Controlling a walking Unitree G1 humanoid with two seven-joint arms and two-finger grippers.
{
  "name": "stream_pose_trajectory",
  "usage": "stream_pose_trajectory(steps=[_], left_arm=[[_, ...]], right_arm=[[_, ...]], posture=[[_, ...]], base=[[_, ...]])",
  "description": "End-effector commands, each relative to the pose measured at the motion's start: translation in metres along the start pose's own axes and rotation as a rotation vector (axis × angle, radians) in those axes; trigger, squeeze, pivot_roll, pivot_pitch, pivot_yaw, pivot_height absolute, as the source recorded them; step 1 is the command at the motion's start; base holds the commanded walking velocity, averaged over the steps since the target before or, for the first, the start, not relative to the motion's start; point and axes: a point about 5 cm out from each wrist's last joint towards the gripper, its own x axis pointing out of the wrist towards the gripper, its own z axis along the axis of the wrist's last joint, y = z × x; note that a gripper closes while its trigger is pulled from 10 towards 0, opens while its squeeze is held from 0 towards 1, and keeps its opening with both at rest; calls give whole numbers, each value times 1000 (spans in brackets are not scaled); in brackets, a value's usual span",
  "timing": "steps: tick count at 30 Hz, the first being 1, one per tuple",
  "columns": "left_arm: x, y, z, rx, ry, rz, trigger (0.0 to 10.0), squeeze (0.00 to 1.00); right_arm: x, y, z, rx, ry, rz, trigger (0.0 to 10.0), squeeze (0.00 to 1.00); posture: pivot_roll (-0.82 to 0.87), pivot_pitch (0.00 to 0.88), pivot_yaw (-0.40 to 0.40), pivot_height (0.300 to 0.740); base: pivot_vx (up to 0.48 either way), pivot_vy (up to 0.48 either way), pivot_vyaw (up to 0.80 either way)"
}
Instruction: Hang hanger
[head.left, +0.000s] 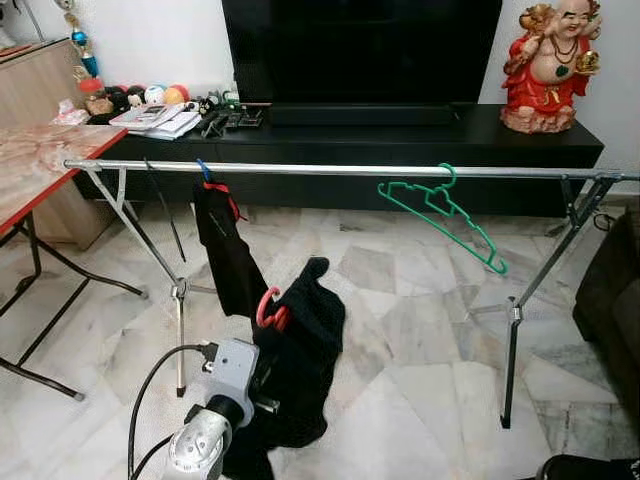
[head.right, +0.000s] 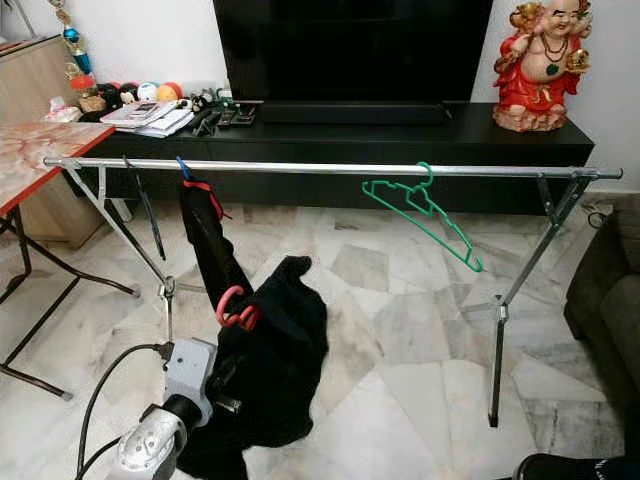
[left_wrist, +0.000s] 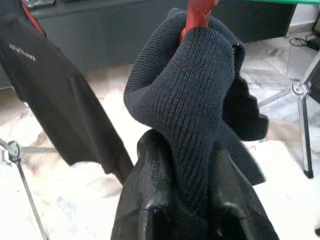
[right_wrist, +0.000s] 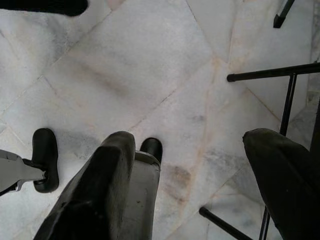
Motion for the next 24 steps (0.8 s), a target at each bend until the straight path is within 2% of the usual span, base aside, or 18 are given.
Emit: stream_pose_trajectory(steps=[1,7,18,24], left_arm=[[-2,2,-2,12,16,2,10000,0],[-5,-3,-7,-3,55,-14,10000,0],[-6,-4,-9,-5,66,-30,10000,0],[-6,-4,-9,-3,73,-36,10000,0]], right_arm=[[0,1,-2,3,9,4,10000,0],[0,1,-3,-2,12,6,10000,0],[-1,2,-4,5,12,8,10000,0],[-1,3,-3,47,-6,13,10000,0]], posture=[[15,21,48,740],[15,16,46,740],[10,4,52,740],[11,1,55,740]], base=[[0,0,0],[0,0,0],[296,0,0],[321,0,0]])
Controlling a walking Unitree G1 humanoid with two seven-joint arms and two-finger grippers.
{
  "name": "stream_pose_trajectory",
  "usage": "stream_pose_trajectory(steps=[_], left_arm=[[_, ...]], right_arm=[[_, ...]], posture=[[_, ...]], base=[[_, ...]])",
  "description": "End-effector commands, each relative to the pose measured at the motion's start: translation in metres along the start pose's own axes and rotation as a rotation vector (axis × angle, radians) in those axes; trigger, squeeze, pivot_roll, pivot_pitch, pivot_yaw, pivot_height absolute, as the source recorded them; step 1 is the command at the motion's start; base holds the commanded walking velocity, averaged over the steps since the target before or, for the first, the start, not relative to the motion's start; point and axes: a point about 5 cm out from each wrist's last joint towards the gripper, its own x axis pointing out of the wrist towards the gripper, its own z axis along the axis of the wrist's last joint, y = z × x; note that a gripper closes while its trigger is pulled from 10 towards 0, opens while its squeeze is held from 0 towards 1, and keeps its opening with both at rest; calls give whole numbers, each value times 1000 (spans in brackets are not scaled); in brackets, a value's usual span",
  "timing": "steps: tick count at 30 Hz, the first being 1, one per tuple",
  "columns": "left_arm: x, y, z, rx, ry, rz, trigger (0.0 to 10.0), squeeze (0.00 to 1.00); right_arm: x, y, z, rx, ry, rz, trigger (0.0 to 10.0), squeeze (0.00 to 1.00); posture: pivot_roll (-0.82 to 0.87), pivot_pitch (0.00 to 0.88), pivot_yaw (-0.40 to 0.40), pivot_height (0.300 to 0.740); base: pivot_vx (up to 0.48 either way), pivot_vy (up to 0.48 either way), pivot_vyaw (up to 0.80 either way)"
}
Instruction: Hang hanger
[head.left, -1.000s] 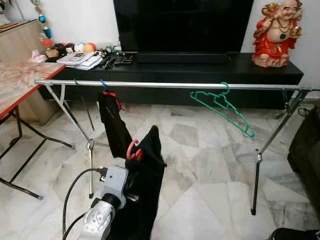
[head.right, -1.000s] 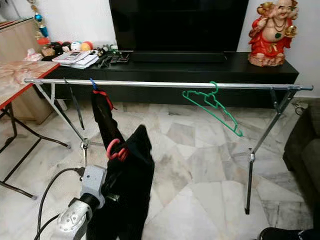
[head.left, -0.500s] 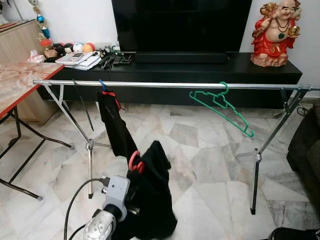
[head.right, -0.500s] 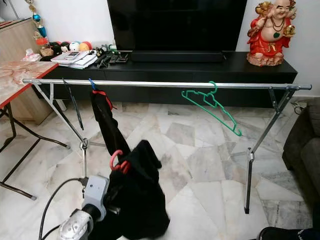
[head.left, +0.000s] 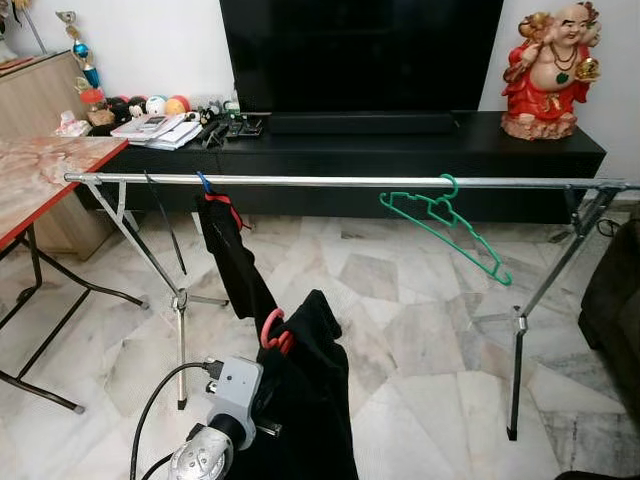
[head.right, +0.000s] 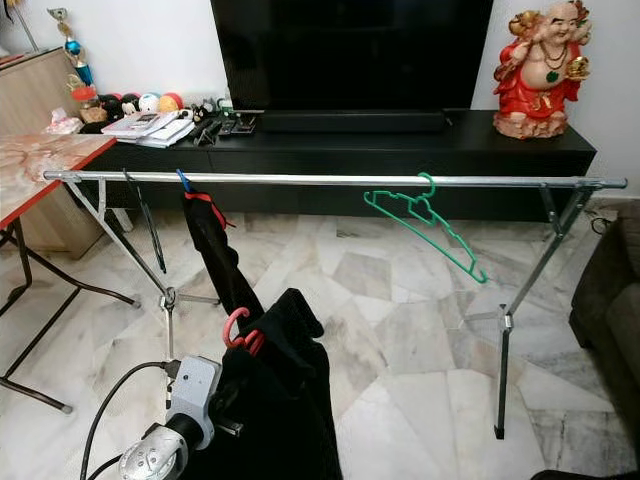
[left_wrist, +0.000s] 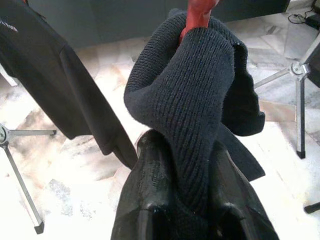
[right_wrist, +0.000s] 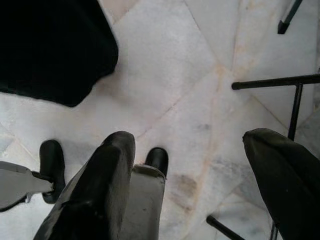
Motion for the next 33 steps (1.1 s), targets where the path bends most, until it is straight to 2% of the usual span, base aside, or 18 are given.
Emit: stream_pose_trajectory(steps=[1,8,14,30,33], left_arm=[[1,4,8,19,-24,3,10000,0],[1,2,7,19,-19,-2,10000,0],[2,1,6,17,-18,-5,10000,0],[4,-2,7,13,-11,-2,10000,0],[5,-3,4,19,19,7,10000,0]], right_arm=[[0,3,-1,19,-8,10,10000,0],[0,3,-1,23,-9,1,10000,0],[0,3,-2,23,2,2,10000,0],[0,1,0,26,-13,-4,10000,0],[0,1,0,26,-12,-4,10000,0]], posture=[[11,1,55,740],[11,0,55,740],[11,1,53,740],[14,12,44,740],[14,14,42,740]], base=[[326,0,0],[330,0,0],[331,0,-692],[331,0,0],[318,0,0]])
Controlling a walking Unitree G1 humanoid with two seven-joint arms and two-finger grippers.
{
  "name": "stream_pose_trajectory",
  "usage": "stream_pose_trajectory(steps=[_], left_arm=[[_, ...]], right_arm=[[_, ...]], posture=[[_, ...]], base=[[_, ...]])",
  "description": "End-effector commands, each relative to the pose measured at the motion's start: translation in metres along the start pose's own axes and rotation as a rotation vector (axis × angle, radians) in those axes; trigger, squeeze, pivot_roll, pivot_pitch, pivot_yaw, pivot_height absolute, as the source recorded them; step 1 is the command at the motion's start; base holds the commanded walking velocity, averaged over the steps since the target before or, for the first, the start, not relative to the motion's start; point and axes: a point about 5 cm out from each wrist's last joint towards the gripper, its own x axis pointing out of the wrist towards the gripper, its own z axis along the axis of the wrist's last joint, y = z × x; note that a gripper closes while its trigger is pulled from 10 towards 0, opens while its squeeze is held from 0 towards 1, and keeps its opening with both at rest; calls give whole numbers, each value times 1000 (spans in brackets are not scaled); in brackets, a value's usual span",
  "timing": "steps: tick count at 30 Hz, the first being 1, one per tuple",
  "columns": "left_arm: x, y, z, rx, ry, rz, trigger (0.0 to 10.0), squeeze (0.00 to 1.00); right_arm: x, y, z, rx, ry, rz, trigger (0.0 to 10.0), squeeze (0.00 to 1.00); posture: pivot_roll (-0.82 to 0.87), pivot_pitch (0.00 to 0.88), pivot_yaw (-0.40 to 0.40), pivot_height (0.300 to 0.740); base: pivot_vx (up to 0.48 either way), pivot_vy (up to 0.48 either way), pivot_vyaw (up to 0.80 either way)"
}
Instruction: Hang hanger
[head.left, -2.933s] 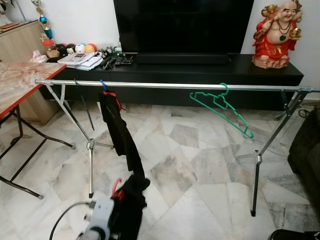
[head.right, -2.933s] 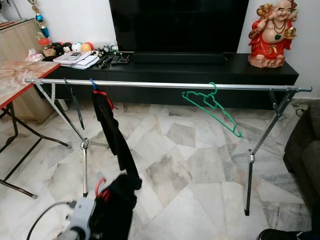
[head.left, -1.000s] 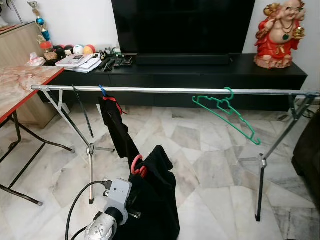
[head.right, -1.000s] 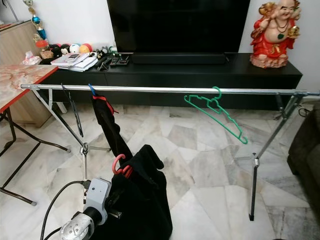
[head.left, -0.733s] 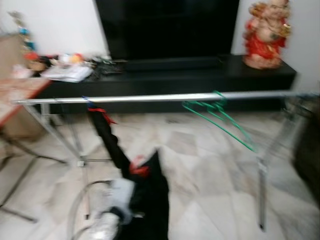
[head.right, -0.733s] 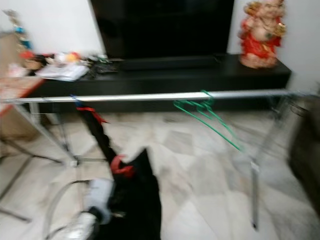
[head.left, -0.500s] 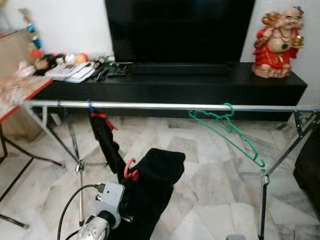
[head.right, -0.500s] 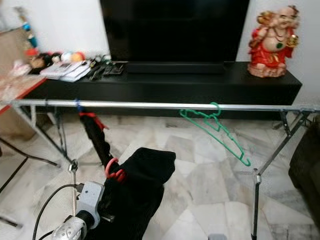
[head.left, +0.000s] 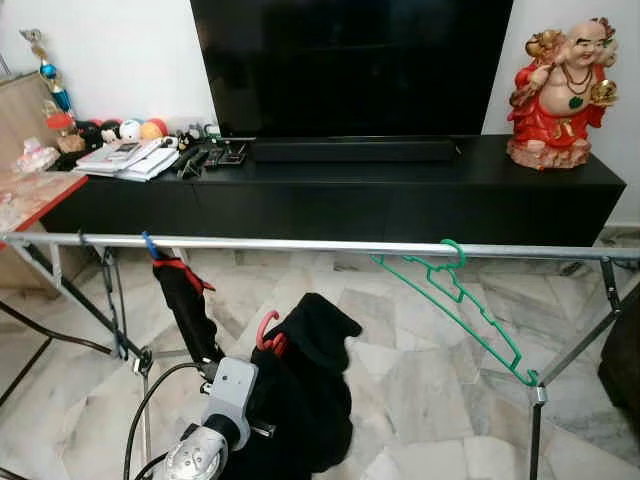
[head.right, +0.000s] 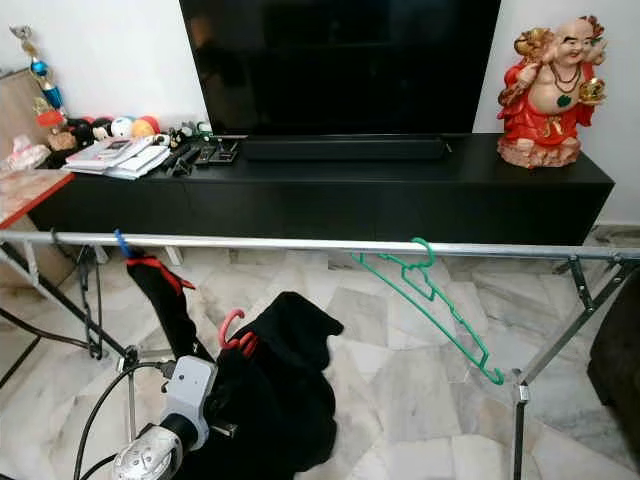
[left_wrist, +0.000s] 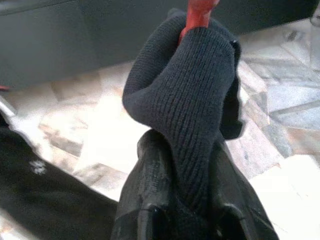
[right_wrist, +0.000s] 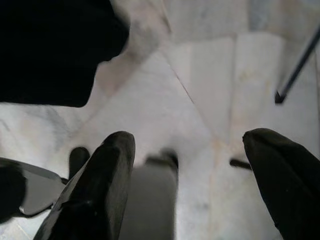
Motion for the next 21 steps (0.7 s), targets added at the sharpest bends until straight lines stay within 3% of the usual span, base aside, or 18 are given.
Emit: stream_pose_trajectory(steps=[1,4,8,21], left_arm=[[5,-3,7,32,-14,-2,10000,0],[7,3,4,41,18,61,10000,0],[13,12,9,-25,17,130,10000,0],[33,24,31,-124,-37,204,10000,0]], right_arm=[[1,-2,4,3,-8,-4,10000,0],[1,-2,4,2,-8,-3,10000,0],[1,-2,4,1,-9,-1,10000,0],[1,-3,5,-2,-12,1,10000,0]], posture=[[14,15,42,740],[14,17,40,740],[16,21,35,740],[12,24,27,740]], base=[[259,0,0],[0,0,0],[0,0,0],[0,0,0]])
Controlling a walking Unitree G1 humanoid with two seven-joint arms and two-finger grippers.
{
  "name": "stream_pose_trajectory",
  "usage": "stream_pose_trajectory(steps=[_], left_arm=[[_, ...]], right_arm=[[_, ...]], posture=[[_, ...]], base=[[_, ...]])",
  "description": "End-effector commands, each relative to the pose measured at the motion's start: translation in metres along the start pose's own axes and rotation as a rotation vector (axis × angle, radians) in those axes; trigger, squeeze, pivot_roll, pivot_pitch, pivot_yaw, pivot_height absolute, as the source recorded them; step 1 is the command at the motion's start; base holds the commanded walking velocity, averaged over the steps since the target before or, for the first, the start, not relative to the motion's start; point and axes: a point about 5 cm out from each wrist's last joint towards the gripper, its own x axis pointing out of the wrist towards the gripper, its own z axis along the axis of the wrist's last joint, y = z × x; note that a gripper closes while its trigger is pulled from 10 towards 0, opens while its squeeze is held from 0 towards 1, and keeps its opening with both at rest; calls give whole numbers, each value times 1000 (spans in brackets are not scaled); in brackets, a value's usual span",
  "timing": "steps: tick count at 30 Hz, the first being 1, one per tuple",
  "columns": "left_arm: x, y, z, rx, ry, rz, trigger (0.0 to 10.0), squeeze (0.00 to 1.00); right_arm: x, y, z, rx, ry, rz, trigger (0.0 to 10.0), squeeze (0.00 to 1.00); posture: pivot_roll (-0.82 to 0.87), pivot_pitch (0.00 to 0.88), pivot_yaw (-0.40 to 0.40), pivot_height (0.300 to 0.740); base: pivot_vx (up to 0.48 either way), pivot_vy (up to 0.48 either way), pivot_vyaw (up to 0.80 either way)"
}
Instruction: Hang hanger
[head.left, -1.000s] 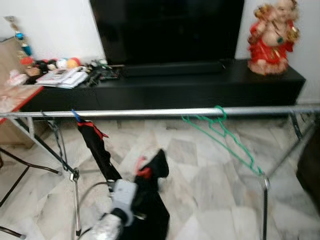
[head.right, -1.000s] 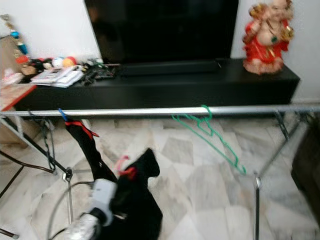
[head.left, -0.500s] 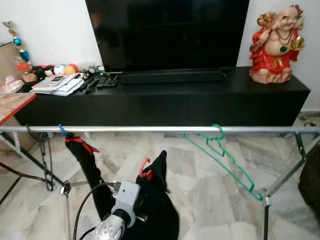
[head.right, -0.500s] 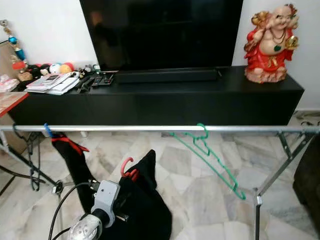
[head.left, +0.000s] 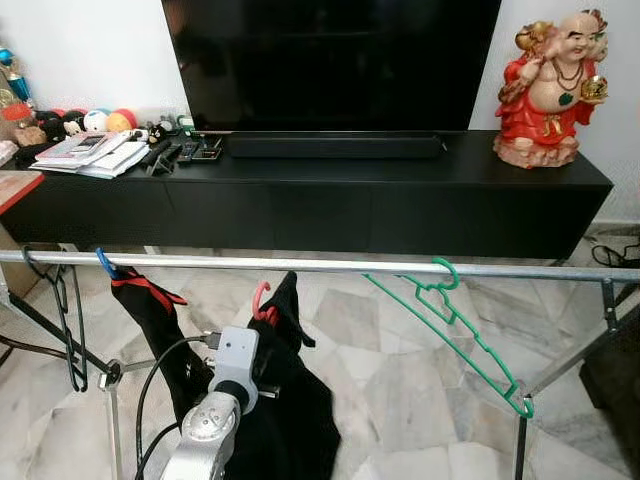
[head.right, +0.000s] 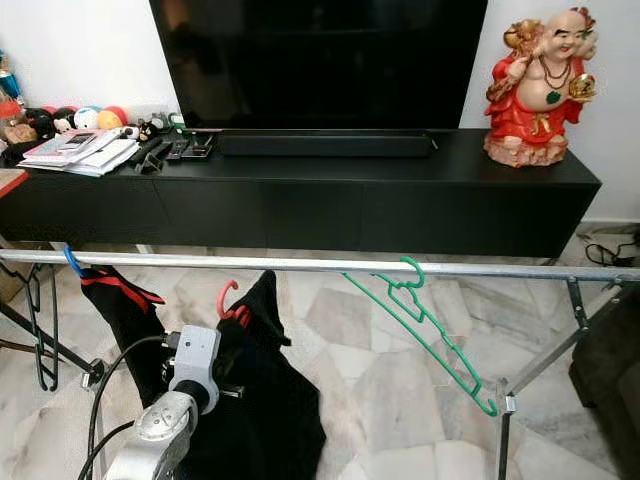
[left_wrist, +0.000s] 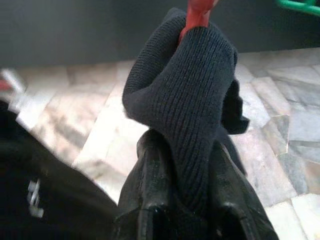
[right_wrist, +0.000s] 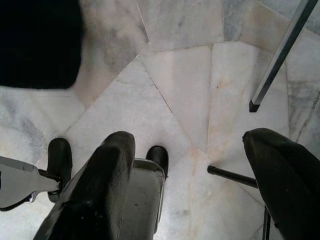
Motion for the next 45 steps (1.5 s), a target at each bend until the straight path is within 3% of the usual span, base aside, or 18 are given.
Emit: stream_pose_trajectory(steps=[1,10,17,29,37,45], left_arm=[[6,2,17,-19,-70,21,10000,0],[25,5,48,-5,-146,34,10000,0],[42,7,59,83,-85,42,10000,0],[57,3,86,30,-115,69,10000,0],[64,7,91,8,-25,124,10000,0],[62,8,69,27,116,126,10000,0]], right_arm=[[0,2,-1,3,5,4,10000,0],[0,1,0,-2,3,6,10000,0],[0,1,0,-5,4,6,10000,0],[0,1,-1,-6,6,7,10000,0],[0,1,0,-4,6,7,10000,0],[0,1,0,-9,8,10,10000,0]], posture=[[14,25,25,740],[12,27,16,740],[8,28,17,740],[5,37,17,740],[3,39,16,740],[2,41,15,740]], base=[[0,0,0],[0,0,0],[0,0,0],[0,0,0],[0,0,0],[0,0,0]])
